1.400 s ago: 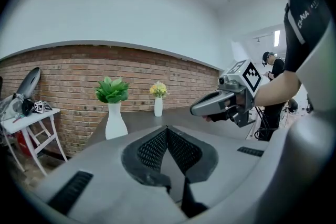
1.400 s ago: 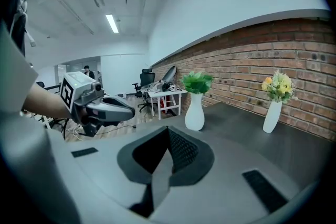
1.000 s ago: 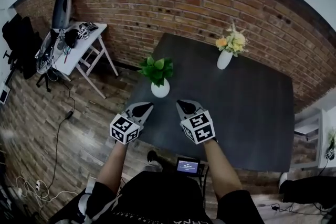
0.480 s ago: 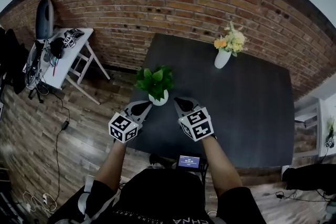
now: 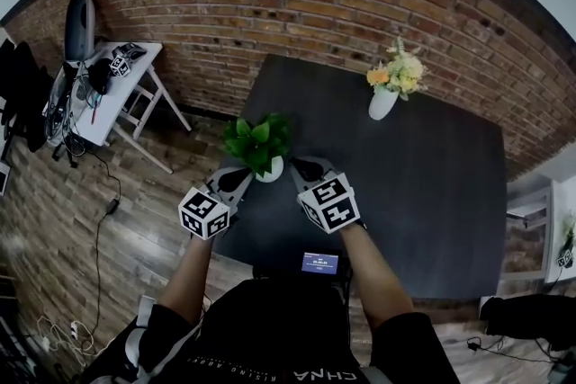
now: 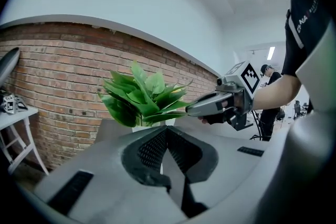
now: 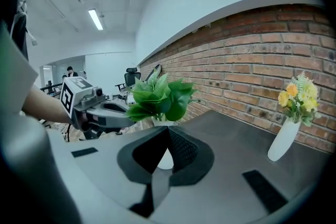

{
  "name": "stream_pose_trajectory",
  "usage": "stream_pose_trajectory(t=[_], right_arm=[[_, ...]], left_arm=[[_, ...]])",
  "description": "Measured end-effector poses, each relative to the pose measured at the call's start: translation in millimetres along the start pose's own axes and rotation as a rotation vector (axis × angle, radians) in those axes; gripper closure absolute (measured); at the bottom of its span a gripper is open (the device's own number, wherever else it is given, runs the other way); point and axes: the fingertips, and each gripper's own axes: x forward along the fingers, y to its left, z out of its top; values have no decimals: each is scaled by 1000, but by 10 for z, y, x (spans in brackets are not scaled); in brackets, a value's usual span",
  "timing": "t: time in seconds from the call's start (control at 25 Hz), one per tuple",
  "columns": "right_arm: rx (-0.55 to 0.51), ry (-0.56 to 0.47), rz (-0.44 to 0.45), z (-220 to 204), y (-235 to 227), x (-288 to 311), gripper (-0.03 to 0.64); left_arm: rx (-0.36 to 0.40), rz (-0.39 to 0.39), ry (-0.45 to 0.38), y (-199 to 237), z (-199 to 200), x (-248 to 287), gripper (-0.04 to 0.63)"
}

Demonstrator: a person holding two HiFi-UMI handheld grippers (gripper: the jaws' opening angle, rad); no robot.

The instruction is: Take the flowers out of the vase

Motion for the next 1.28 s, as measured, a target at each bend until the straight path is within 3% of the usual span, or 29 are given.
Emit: stream_pose_trajectory(t=[0.52,0.56,0.64,0.84,0.96,1.04,1.28], right_arm=[[0,-31,99,3,5,110,612],[0,-35,110,-8,4,112,612],[0,-45,136,-12,-11,109,612],[-15,-44,216,-94,-59,189,609],[-31,-35,269,-190,-65,323,502],[-44,-24,289,-267,-38,462,458],[-90,-26,304,-323,38,858,357]], left_arm=[[-28,42,-18,84,11,25,591],[-33,51,-14,97,-8,38,579],[-41,74,-2,131,-43,72,447],[-58,147,-38,231,22,131,348],[-59,148,-41,235,80,188,312],[-62,139,-51,255,125,183,285],[-83,113,-103,279,190,276,285]])
